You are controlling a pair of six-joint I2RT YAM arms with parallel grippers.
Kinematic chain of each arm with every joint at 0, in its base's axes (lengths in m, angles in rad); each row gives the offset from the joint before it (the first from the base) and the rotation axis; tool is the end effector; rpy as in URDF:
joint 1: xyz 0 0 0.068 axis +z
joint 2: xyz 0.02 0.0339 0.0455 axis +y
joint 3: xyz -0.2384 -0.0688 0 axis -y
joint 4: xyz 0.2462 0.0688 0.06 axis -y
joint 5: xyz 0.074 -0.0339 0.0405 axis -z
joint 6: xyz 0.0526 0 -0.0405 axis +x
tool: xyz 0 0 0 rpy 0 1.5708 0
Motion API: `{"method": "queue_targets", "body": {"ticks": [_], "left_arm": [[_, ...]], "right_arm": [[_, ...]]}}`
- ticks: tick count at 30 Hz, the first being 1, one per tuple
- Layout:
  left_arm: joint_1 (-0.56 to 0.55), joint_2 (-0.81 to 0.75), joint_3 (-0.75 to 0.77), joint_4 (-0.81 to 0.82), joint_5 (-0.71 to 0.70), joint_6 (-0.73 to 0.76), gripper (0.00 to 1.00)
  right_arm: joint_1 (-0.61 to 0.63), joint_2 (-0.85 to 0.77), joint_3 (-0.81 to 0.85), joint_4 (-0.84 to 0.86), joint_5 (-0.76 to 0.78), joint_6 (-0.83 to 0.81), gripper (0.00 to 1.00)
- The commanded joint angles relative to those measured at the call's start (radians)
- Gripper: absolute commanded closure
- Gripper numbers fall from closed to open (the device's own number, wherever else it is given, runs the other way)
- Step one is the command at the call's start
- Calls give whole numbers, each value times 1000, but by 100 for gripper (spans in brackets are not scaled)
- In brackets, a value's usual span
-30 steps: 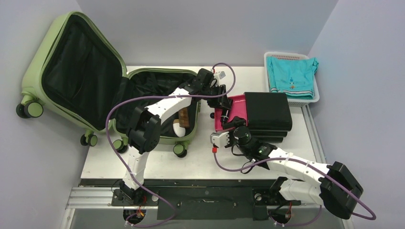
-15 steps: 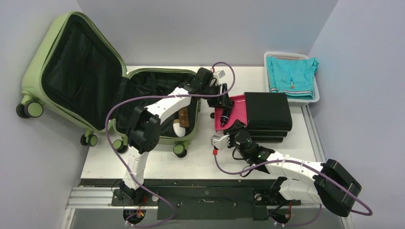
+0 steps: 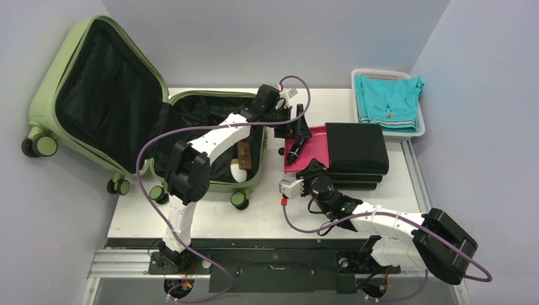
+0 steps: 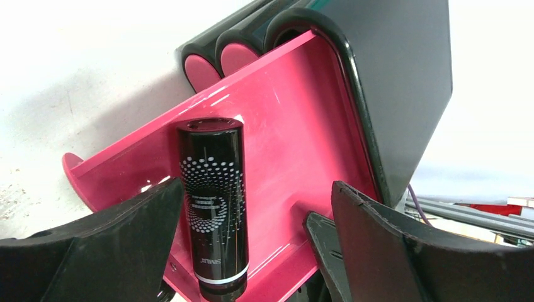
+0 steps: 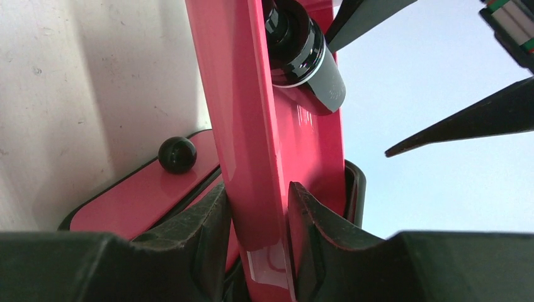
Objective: Open, take out, and arrange the luggage
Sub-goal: Place the personal item in the drawer, then close the drawer of the storage box.
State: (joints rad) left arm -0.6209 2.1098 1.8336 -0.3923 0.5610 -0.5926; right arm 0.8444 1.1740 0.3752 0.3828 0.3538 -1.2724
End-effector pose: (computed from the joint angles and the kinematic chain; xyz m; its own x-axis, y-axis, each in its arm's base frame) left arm 0.3811 -0.3070 0.2352 -0.8830 0.0501 -0.4668 0.4087 0.5712 -0.7118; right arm 0.1833 0.1788 0.1490 0.3902 -0.9108 -0.1351 -0.4008 -0.0359 -0.9155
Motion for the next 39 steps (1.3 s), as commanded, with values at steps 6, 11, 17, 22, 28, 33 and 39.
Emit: {"method": "queue_targets", "body": {"ticks": [6,11,17,22,28,33,39], "left_arm": [[52,-122,53,10,35,5,3],[65,-137,60,15,52,0,4],[92,-161,85,22,84,-6,4],[145,-199,22,5,15,34,4],[191,-205,-107,55,22,57,4],[188,-182,-212,156,126,36,3],[178,-138,-294,342,221,-71,3]], "right_arm": [[-1,24,-12,104,56,93,79],[-1,22,-16,119,61,104,80],[-2,13,-25,125,62,107,80],[-5,-7,-28,124,61,114,81],[-15,-24,-31,115,57,125,81],[-19,-34,-31,115,52,128,81],[-26,-42,-35,115,51,131,81]]}}
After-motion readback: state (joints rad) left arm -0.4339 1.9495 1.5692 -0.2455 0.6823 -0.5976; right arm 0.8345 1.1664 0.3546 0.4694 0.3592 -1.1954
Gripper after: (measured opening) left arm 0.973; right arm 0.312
